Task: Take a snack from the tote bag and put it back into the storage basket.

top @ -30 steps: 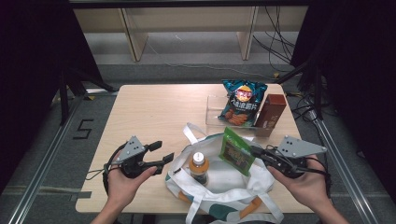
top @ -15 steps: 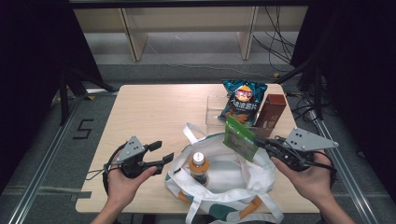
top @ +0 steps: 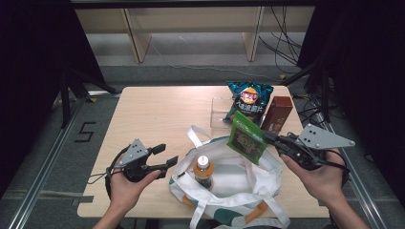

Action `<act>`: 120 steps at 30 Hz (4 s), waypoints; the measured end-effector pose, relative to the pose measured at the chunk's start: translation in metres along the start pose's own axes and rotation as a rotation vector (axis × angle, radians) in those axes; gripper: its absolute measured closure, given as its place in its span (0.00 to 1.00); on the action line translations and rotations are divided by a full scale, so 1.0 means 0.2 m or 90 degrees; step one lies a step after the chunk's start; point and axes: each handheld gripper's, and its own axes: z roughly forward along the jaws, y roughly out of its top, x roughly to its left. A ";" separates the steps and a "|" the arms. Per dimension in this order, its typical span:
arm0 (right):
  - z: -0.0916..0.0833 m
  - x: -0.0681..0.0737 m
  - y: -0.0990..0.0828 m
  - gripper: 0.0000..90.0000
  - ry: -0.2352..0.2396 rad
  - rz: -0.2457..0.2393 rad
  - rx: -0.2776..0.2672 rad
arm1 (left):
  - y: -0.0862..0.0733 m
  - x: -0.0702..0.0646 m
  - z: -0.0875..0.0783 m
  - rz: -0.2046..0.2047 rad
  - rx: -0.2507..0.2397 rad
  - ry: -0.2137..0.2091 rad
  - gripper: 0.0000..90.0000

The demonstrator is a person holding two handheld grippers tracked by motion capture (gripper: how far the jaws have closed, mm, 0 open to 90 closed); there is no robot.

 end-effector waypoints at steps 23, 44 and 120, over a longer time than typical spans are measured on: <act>0.00 -0.01 0.04 1.00 -0.013 -0.006 -0.004 | 0.00 0.00 0.01 -0.002 0.002 -0.001 0.39; 0.01 -0.03 0.05 1.00 -0.005 0.004 0.013 | 0.00 0.00 0.00 -0.003 -0.002 0.002 0.39; 0.23 -0.36 0.19 1.00 -0.097 0.036 -0.034 | -0.01 0.01 0.00 -0.006 -0.003 -0.001 0.39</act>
